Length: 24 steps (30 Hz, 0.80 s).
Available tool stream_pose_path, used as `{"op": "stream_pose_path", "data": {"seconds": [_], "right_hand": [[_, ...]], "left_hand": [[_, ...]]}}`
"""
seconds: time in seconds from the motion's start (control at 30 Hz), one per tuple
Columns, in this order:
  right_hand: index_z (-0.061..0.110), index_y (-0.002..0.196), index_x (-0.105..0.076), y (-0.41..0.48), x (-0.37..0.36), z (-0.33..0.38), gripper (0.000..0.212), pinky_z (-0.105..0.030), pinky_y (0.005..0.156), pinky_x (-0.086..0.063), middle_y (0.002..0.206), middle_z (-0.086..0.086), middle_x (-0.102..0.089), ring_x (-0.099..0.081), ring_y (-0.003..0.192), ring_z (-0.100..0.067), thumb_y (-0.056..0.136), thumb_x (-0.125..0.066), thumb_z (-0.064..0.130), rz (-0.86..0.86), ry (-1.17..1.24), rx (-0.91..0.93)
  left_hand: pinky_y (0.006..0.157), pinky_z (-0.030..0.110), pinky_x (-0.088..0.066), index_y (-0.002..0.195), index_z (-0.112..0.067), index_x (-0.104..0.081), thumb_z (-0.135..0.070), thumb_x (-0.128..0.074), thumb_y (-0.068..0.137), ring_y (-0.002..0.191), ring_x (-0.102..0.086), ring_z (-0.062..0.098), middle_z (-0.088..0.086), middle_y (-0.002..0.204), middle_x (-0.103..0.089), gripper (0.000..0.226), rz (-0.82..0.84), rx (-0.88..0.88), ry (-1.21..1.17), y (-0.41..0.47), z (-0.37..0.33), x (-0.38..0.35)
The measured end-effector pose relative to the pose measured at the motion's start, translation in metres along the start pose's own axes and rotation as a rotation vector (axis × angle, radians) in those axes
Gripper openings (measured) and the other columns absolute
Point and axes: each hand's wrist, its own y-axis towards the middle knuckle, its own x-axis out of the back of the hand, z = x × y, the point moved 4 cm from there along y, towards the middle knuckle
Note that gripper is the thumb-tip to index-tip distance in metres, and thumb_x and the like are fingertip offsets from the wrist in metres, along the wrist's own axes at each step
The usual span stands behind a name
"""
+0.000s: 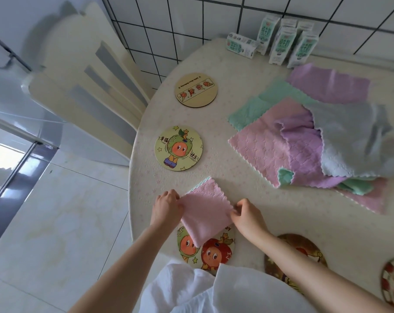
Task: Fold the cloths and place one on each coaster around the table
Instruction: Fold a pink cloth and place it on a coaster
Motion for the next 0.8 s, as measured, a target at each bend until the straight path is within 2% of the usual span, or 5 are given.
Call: {"op": "stream_pose_path", "data": {"seconds": [0.1, 0.27, 0.4, 0.53, 0.8], "right_hand": [[0.013, 0.099, -0.053, 0.004, 0.001, 0.003, 0.025, -0.027, 0.063, -0.039, 0.088, -0.001, -0.057, -0.053, 0.080, -0.017, 0.085, -0.063, 0.031, 0.084, 0.114, -0.075], [0.018, 0.060, -0.039, 0.008, 0.003, -0.003, 0.035, -0.027, 0.059, -0.035, 0.059, -0.003, -0.043, -0.044, 0.057, -0.018, 0.076, -0.069, 0.029, 0.173, 0.264, -0.134], [0.009, 0.076, -0.058, 0.009, 0.021, 0.005, 0.022, -0.030, 0.062, -0.050, 0.075, -0.006, -0.061, -0.059, 0.070, -0.019, 0.082, -0.067, 0.028, 0.193, 0.372, -0.128], [0.010, 0.093, -0.065, 0.020, 0.047, 0.025, 0.013, -0.033, 0.078, -0.057, 0.093, -0.006, -0.067, -0.065, 0.087, -0.019, 0.087, -0.065, 0.022, 0.223, 0.477, -0.075], [0.009, 0.089, -0.064, 0.083, 0.099, 0.081, 0.003, -0.039, 0.079, -0.057, 0.085, -0.009, -0.065, -0.065, 0.072, -0.016, 0.088, -0.063, 0.012, 0.129, 0.523, 0.037]], "left_hand": [[0.075, 0.030, -0.050, 0.111, -0.008, -0.055, -0.006, -0.051, 0.085, 0.092, -0.053, 0.021, 0.008, 0.106, -0.059, 0.026, 0.076, 0.067, -0.073, 0.003, -0.001, 0.001], [0.058, 0.019, -0.042, 0.104, -0.012, -0.067, -0.008, -0.059, 0.085, 0.079, -0.055, 0.015, -0.001, 0.088, -0.060, 0.021, 0.149, 0.154, -0.241, 0.004, 0.003, 0.011], [0.066, 0.023, -0.050, 0.086, -0.008, -0.074, -0.003, -0.067, 0.075, 0.066, -0.055, 0.016, 0.005, 0.074, -0.066, 0.014, 0.278, 0.271, -0.528, 0.007, 0.012, 0.021], [0.089, 0.034, -0.054, 0.095, 0.000, -0.070, 0.001, -0.069, 0.076, 0.092, -0.064, 0.027, 0.017, 0.097, -0.070, 0.019, 0.396, 0.243, -0.763, 0.018, 0.001, 0.043], [0.082, 0.034, -0.057, 0.105, 0.006, -0.063, 0.003, -0.066, 0.081, 0.091, -0.068, 0.029, 0.020, 0.100, -0.068, 0.024, 0.379, 0.152, -1.014, 0.093, -0.040, 0.094]]}}
